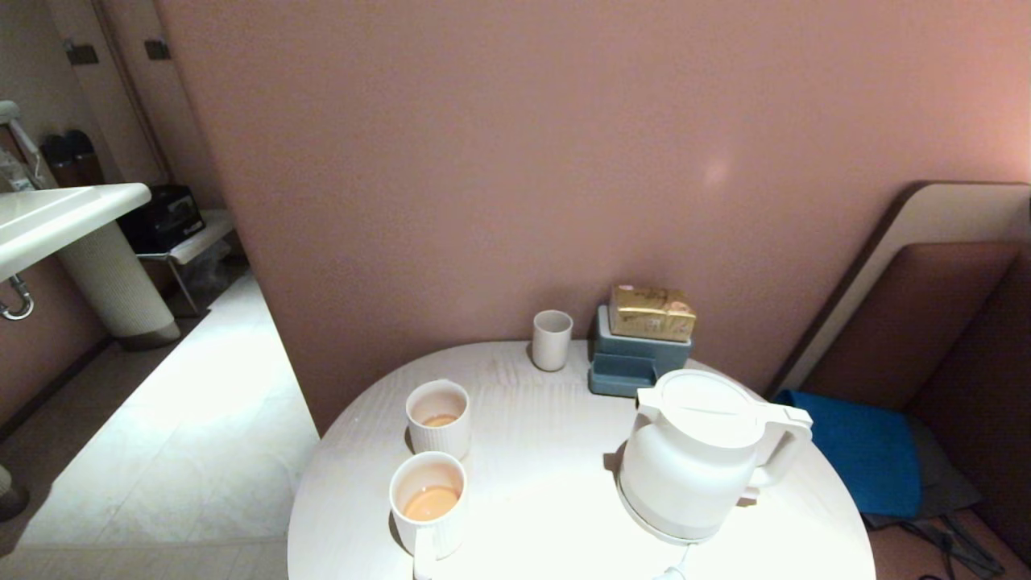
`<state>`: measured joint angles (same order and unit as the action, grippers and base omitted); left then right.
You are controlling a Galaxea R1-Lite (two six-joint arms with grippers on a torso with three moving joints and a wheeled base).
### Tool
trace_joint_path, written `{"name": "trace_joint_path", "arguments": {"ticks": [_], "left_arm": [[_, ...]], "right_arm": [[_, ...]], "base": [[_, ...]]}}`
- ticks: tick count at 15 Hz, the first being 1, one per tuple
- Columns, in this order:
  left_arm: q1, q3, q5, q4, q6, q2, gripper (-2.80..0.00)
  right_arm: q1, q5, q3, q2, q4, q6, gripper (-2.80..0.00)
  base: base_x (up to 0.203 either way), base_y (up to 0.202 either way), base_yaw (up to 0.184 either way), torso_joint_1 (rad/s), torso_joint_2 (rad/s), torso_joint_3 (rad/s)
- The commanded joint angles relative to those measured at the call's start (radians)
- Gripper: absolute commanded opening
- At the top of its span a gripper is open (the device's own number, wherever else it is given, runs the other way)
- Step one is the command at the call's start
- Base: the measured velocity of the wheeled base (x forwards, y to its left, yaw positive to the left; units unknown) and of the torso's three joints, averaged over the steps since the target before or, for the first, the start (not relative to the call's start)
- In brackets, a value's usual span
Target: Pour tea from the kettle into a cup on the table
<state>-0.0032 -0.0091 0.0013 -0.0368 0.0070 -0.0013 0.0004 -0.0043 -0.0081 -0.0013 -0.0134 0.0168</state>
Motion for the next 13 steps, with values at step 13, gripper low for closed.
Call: {"name": "trace_joint_path", "arguments": {"ticks": [13], "left_arm": [[0.0, 0.0, 0.0, 0.0, 0.001, 0.001, -2.8]], "right_arm": [[0.001, 0.0, -0.001, 0.001, -0.005, 0.0, -2.8]], "base": [[0.0, 0.0, 0.0, 0.0, 0.0, 0.0]]}}
